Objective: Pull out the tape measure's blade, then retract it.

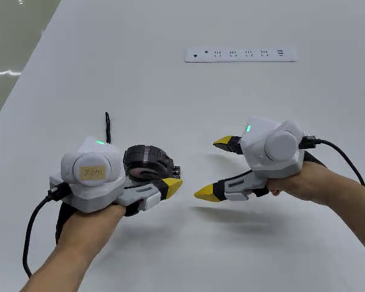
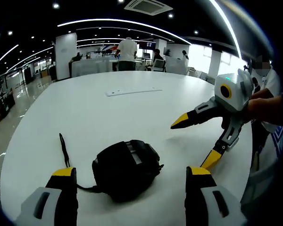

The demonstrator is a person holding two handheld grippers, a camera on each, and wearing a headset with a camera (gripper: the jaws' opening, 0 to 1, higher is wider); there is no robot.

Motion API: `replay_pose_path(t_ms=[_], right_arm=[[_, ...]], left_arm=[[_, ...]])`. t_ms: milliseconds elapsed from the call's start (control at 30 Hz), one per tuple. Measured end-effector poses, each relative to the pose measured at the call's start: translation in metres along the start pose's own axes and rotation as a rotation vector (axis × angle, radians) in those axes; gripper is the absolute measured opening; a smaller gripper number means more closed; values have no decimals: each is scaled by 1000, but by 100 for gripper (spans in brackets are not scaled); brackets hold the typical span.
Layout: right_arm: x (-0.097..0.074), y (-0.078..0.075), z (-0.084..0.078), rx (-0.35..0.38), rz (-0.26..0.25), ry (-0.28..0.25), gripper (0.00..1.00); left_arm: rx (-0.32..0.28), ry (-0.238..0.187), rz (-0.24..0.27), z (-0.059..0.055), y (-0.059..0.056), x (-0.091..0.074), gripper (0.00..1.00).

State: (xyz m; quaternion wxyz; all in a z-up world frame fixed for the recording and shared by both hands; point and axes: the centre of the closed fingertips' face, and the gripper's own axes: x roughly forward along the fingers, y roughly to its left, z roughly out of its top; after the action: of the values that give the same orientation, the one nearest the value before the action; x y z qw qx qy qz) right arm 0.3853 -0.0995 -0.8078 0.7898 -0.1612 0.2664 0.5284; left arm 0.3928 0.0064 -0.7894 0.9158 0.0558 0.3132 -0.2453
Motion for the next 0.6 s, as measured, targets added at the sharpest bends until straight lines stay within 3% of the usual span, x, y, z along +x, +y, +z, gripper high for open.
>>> replay_pose_path(t_ms=[333, 600], right_arm=[[-26, -1, -4, 62, -60, -52, 90], [-46, 2, -6, 84, -107, -94, 99]], left_arm=[[41, -21, -87, 1, -4, -9, 99], [80, -38, -122, -1, -2, -17, 100]])
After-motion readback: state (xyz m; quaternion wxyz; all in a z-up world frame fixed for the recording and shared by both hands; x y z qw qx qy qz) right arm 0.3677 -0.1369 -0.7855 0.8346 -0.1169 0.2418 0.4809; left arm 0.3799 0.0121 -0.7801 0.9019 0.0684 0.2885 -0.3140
